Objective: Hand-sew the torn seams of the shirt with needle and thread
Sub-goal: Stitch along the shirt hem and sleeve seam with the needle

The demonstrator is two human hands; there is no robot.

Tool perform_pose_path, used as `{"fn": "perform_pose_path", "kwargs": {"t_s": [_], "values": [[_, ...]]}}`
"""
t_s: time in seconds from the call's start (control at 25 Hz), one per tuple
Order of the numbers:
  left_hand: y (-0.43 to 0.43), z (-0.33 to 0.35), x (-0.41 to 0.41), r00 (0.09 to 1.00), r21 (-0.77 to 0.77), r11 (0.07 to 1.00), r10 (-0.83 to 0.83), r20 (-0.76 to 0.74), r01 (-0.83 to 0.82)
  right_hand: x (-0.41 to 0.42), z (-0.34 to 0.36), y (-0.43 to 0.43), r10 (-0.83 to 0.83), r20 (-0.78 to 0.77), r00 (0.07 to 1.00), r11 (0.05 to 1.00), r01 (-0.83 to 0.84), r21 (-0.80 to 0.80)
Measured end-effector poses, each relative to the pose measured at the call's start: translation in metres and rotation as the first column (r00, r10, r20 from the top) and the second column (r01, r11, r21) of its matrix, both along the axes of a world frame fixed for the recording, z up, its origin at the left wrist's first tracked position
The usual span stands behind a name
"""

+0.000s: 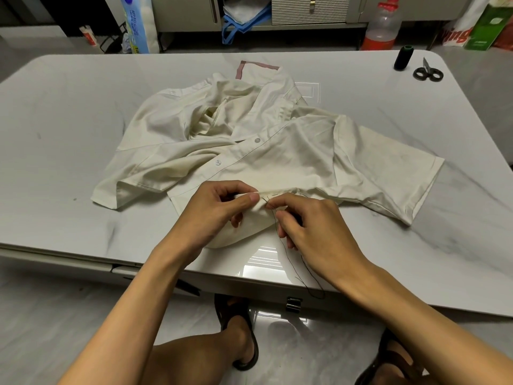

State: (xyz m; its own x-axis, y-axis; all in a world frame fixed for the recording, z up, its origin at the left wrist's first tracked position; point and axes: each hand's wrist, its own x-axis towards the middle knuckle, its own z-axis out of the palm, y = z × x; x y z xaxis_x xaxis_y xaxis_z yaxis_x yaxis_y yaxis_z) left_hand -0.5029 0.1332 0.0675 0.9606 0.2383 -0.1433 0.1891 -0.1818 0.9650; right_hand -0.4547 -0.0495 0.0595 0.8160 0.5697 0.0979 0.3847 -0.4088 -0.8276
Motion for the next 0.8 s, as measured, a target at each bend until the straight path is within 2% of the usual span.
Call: {"fn": "perform_pose_path", "kwargs": {"t_s": [0.8], "values": [[-0.0014,0.0015,0.0009,1.000,0.047,0.999,-0.008,0.003,0.008,-0.0023,0.0045,-0.0003,-0.011,0.006,1.000,1.000,0.011,-0.022]]}}
